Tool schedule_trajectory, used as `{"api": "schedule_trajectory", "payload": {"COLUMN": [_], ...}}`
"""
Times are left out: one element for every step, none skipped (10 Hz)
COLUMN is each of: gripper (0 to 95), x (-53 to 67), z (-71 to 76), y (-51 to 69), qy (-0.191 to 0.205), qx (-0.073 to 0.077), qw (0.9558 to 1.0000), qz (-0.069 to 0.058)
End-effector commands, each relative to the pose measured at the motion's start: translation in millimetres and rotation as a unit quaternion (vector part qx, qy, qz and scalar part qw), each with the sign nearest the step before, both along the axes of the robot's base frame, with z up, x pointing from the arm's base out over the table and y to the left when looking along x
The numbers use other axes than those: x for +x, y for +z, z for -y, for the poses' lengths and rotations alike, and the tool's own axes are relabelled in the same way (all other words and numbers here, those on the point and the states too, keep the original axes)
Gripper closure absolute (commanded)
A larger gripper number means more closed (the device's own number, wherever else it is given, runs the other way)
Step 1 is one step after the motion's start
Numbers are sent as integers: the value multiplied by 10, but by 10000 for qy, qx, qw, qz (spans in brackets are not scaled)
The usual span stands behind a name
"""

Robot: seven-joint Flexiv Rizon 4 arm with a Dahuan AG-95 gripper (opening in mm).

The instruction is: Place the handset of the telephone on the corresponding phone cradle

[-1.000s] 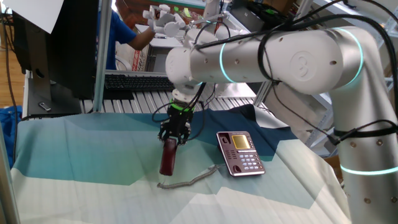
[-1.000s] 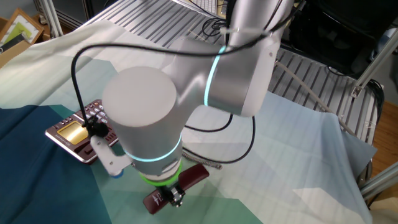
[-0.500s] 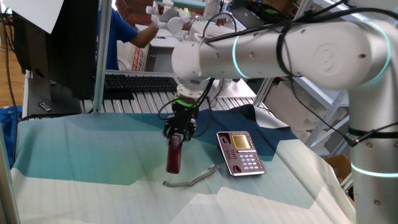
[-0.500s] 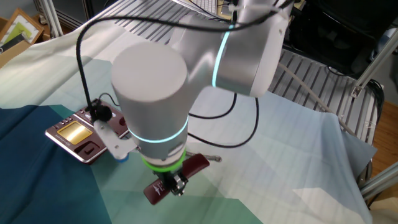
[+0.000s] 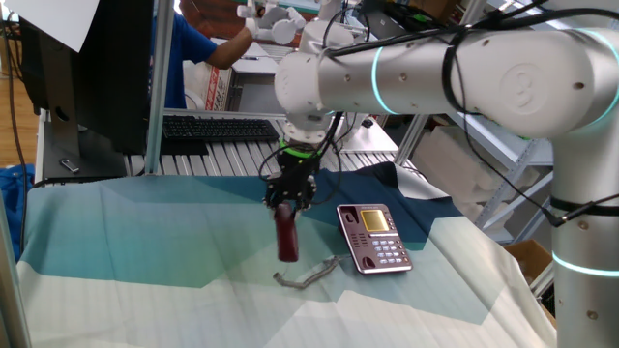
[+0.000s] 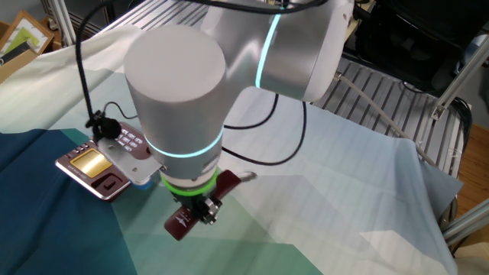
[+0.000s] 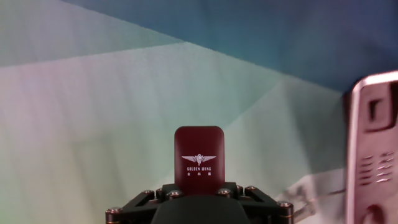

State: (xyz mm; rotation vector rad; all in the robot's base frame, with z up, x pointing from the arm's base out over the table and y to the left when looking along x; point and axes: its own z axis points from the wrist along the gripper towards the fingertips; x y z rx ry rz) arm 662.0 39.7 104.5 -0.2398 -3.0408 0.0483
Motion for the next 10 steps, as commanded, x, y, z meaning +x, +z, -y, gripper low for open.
{"api": "schedule_trajectory", "payload": {"gripper": [950,950,950,950,950,950,950,950,950,950], "x": [39,52,81,98,128,170,214,267,281,275], "z": [207,268,292,320,361,422,490,577,602,586], "y": [11,-9,-7,11,28,26,19,18,16,8], "qy": [187,112,40,-8,-39,-27,39,60,10,-118], "qx": [48,106,61,6,-10,-2,7,35,37,54], "qw": [9998,9999,10000,10000,10000,10000,10000,10000,10000,9999], "qz": [-26,4,-4,14,8,5,-1,-32,-18,-29]}}
